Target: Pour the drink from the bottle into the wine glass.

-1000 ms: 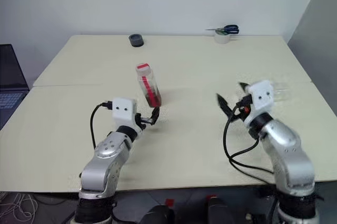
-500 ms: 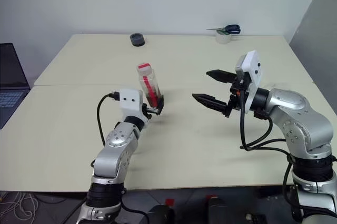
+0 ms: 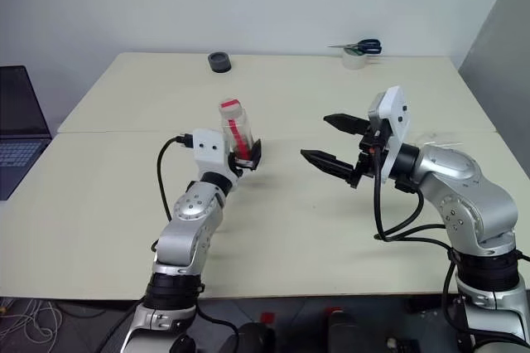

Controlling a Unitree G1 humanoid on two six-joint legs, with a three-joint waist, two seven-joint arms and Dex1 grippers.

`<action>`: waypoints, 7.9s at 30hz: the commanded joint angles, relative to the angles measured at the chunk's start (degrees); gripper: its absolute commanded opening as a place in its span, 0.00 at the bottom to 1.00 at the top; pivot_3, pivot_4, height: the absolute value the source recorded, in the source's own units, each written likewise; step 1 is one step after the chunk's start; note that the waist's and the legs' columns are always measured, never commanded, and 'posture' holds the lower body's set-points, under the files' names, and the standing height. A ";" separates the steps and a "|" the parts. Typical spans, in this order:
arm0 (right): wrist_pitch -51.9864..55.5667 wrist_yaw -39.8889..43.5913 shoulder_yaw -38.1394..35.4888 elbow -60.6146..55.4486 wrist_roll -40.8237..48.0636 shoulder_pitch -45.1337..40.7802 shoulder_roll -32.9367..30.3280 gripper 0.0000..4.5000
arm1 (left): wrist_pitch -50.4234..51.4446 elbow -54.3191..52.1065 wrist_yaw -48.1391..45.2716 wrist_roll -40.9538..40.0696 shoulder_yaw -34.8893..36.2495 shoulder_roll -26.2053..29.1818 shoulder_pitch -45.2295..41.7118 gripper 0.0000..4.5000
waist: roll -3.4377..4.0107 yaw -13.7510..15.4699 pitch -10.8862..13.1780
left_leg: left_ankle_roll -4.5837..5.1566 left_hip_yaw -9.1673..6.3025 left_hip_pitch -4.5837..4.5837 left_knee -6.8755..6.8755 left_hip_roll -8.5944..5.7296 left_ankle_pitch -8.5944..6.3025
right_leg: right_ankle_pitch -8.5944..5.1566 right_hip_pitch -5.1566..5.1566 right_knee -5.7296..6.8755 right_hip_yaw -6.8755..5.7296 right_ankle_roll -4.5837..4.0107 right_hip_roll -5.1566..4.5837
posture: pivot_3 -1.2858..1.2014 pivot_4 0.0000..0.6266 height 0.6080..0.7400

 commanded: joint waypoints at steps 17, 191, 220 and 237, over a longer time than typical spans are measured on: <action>2.07 -4.11 -3.14 -3.96 2.62 -0.85 -1.85 1.00 | -10.70 13.44 4.18 2.78 1.22 -0.41 -10.22 0.99 | -0.01 0.24 0.01 | -0.01 0.03 -0.01 0.00 0.00 0.00 | 0.00 -0.02 0.00 0.01 0.00 0.00 | 0.52 0.24 1.00; 1.29 -11.48 -3.14 -7.31 2.64 2.89 0.09 1.00 | -13.62 18.17 0.65 1.05 2.17 -0.23 -13.46 0.57 | -0.02 0.27 0.00 | -0.01 0.07 -0.02 0.03 0.00 0.00 | 0.01 -0.06 0.07 0.03 0.00 0.00 | 0.52 0.24 1.00; 5.50 -19.71 2.29 -1.31 -1.88 -11.26 5.31 1.00 | 0.76 10.73 -35.64 -13.98 -2.71 10.64 -20.63 0.38 | -0.01 -0.11 0.00 | -0.01 0.05 -0.04 0.02 0.00 0.01 | 0.01 -0.13 0.09 0.02 -0.01 0.03 | 0.52 0.24 1.00; 5.58 -21.28 2.81 2.60 -4.55 -14.94 11.62 1.00 | 0.57 9.66 -41.92 -17.10 -4.42 5.59 -22.79 0.38 | 0.00 -0.86 0.01 | -0.01 0.06 -0.08 0.01 0.00 0.01 | 0.01 -0.21 0.13 0.06 -0.01 0.01 | 0.52 0.24 1.00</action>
